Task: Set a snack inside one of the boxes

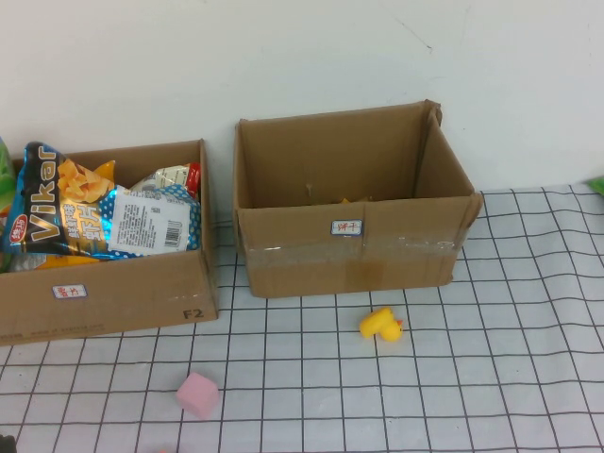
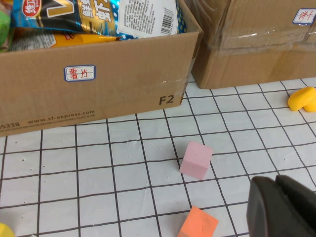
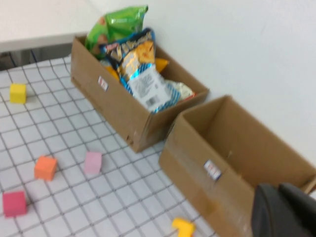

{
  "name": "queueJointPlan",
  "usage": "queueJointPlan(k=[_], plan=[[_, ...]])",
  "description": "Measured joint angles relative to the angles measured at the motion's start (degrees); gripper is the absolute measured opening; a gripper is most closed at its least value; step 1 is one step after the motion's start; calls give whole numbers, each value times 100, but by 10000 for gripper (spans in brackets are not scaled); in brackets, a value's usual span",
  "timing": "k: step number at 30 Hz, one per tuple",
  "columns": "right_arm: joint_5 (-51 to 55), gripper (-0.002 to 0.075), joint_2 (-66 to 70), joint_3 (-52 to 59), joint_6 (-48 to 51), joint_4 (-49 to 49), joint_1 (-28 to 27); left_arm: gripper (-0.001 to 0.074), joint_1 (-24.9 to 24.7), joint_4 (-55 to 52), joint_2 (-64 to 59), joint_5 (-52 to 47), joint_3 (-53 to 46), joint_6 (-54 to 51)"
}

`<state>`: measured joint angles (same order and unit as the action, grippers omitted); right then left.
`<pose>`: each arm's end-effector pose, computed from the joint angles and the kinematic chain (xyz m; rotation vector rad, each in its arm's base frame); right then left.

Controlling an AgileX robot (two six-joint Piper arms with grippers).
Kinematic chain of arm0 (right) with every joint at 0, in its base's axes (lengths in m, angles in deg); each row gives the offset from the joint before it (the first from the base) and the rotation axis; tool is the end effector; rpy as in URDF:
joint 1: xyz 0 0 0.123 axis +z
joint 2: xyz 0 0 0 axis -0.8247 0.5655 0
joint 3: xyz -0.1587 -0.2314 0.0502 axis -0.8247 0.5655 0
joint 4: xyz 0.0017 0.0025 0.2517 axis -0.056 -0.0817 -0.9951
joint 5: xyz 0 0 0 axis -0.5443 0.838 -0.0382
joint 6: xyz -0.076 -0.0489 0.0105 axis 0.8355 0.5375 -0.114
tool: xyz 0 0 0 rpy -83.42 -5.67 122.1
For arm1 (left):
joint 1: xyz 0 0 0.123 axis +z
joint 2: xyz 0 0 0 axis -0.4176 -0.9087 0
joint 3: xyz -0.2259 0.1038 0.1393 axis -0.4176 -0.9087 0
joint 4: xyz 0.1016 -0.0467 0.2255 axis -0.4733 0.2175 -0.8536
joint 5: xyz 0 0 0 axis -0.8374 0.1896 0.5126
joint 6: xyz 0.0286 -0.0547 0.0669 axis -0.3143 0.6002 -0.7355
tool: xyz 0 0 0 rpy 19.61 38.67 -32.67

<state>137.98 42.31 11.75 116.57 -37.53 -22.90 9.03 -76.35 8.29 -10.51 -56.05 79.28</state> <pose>0.0886 0.0779 0.4665 -1.0217 1.5893 0.2801 0.0557 -0.0189 0.2560 0.1188 2.0093 -0.3233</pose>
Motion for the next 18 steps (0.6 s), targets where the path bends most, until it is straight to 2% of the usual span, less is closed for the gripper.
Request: queueJointPlan(k=[6,11,15,18], plan=[[-298,3,-934,1392,-48,0,0,-1,0,0,0,0,0,0],[-375,3,-1472,1864,-192,50,0,-1,0,0,0,0,0,0],[-171,3,-1987,2259,-1013,544,0,-1,0,0,0,0,0,0],[-304,3,-2378,2643,-1253,616,0,-1,0,0,0,0,0,0]])
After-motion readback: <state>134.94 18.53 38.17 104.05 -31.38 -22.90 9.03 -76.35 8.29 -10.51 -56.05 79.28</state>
